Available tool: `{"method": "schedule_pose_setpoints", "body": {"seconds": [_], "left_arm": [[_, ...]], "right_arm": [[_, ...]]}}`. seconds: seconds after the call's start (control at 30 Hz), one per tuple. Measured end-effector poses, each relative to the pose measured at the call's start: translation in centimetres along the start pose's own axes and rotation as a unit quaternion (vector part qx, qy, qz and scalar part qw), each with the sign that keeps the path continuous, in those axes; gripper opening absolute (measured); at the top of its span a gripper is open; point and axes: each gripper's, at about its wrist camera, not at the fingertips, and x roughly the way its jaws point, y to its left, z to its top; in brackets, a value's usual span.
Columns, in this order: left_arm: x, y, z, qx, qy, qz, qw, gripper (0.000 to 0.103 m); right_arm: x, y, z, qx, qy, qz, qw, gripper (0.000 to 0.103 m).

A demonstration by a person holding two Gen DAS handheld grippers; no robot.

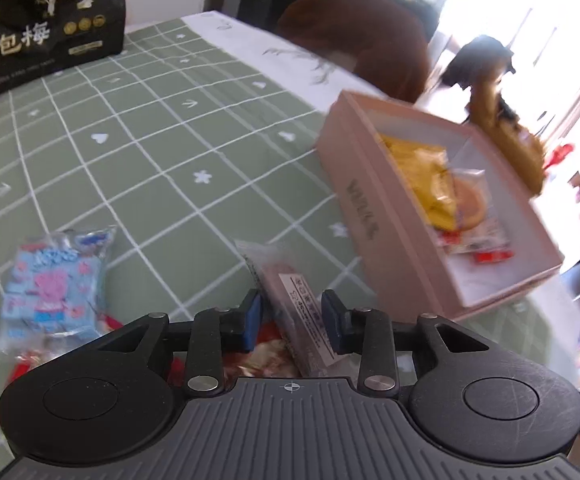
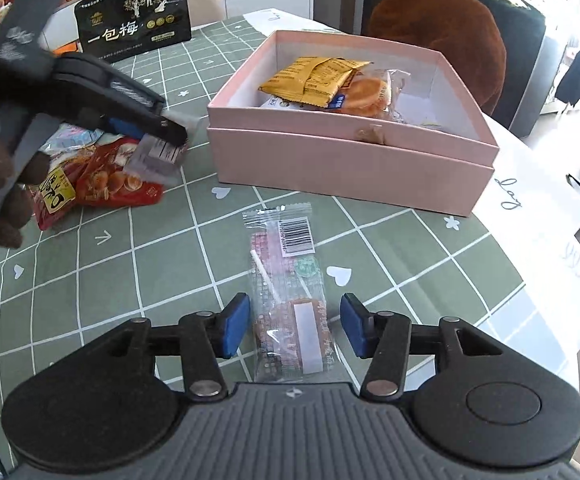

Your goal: Organize snacks

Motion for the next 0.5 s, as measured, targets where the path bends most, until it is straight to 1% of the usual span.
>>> {"method": "schedule_pose_setpoints", "body": {"seconds": [0.07, 0.13, 0.17, 0.2, 0.23, 0.37, 0.5], "left_arm": [[0.3, -0.5, 0.0, 0.015, 0.003, 0.011, 0.9998, 0.037], [0.9, -1.4, 0.0, 0.029, 0.011, 0.027, 0.9991, 0.039], [1.0, -1.8, 0.1, 0.034, 0.014, 0.03, 0.9989, 0.041], [1.2, -2.3, 0.1, 0.04, 0.017, 0.034, 0.9985, 0.043], [1.2, -2.8, 0.1, 0.048, 0.021, 0.037, 0.9979, 0.043], [0.9, -4.5, -1.1, 0.089, 0.031, 0.017, 0.9954, 0.043], [-0.4, -5.3, -3.6, 0.119, 0.031, -0.002, 0.9924, 0.043]], "right_arm": [[0.0, 0.0, -0.2, 0.0, -0.004, -0.001, 1.0, 0.055], [0.0, 0.2, -0.3, -0.002, -0.005, 0.0, 1.0, 0.064], [0.0, 0.4, -0.3, -0.003, -0.004, 0.0, 1.0, 0.066], [0.1, 0.5, -0.3, -0.004, -0.002, 0.0, 1.0, 0.071], [0.1, 0.6, -0.3, -0.005, 0.0, 0.0, 1.0, 0.074], [0.1, 0.4, -0.5, -0.005, 0.0, 0.001, 1.0, 0.078], [0.1, -0.1, -0.7, -0.002, 0.0, -0.001, 1.0, 0.081]]}}
